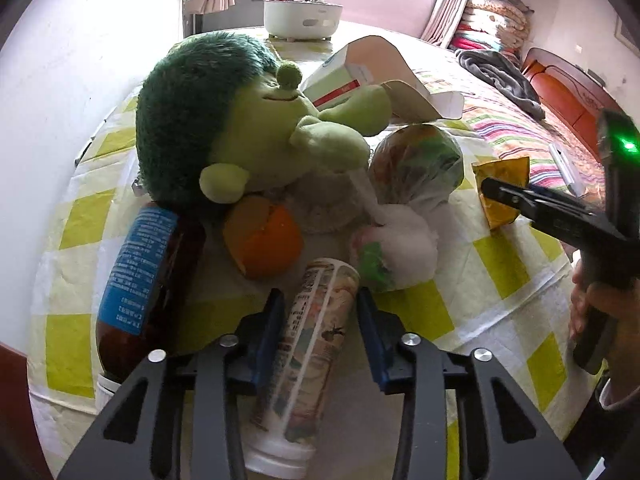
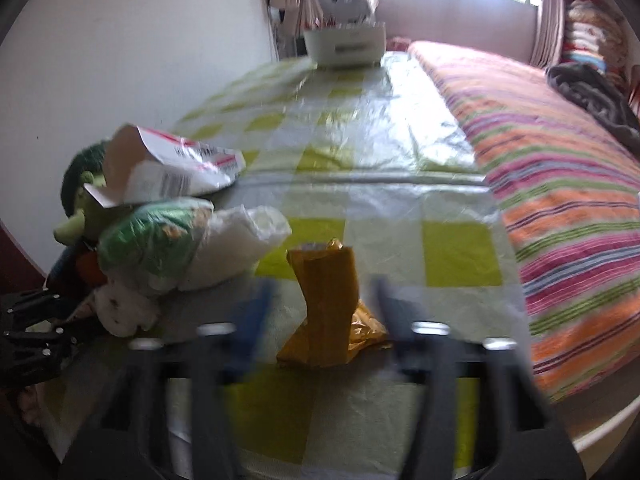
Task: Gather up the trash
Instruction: 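Grasp the yellow paper scrap with the right tool while the left tool grasps the white-capped tube, then carry the paper scrap and tube to the white bin and release both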
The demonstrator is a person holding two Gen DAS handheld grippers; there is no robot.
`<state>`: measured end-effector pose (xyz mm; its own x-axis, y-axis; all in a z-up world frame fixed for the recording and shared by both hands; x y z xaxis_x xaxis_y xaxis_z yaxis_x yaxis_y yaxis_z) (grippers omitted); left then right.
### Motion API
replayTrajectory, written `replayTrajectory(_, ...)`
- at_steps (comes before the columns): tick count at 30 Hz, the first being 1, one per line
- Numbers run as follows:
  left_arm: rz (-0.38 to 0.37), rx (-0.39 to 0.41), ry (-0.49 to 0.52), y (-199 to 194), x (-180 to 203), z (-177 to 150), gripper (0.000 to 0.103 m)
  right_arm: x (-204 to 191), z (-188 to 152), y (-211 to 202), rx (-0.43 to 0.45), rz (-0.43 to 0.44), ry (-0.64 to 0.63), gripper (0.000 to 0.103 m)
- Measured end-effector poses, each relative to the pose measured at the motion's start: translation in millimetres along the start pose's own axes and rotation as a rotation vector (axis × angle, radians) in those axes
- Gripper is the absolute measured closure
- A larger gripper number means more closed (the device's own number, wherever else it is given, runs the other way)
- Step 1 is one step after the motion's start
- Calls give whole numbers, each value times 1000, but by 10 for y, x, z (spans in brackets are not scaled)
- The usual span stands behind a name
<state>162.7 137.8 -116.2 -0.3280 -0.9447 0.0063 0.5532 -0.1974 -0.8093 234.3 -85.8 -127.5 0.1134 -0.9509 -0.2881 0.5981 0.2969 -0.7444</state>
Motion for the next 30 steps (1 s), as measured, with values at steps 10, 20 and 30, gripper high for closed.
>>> replayTrajectory(10,-24,28,-27,-51,12,-26,73,-24,-41,-392,90,69,22,86)
replayTrajectory(20,-23,118,-25,-319,77,73,74,54,-50,-736,198,105,56,86)
replayTrajectory(30,-74,201,-5,-517,328,303,75,197,-65,-997,279,67,55,86)
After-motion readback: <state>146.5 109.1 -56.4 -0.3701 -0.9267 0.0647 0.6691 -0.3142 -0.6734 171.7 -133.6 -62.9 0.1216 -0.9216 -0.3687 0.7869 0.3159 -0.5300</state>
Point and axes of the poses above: each gripper's, at about its wrist camera, not at the fingertips, and y roughly the way its jaws point, x to its right, z to its top, the point moved 3 cm from there along y, roughly the way its jaws point, and after that the axes turned 12 degrees about y, right-handed, at the moved point
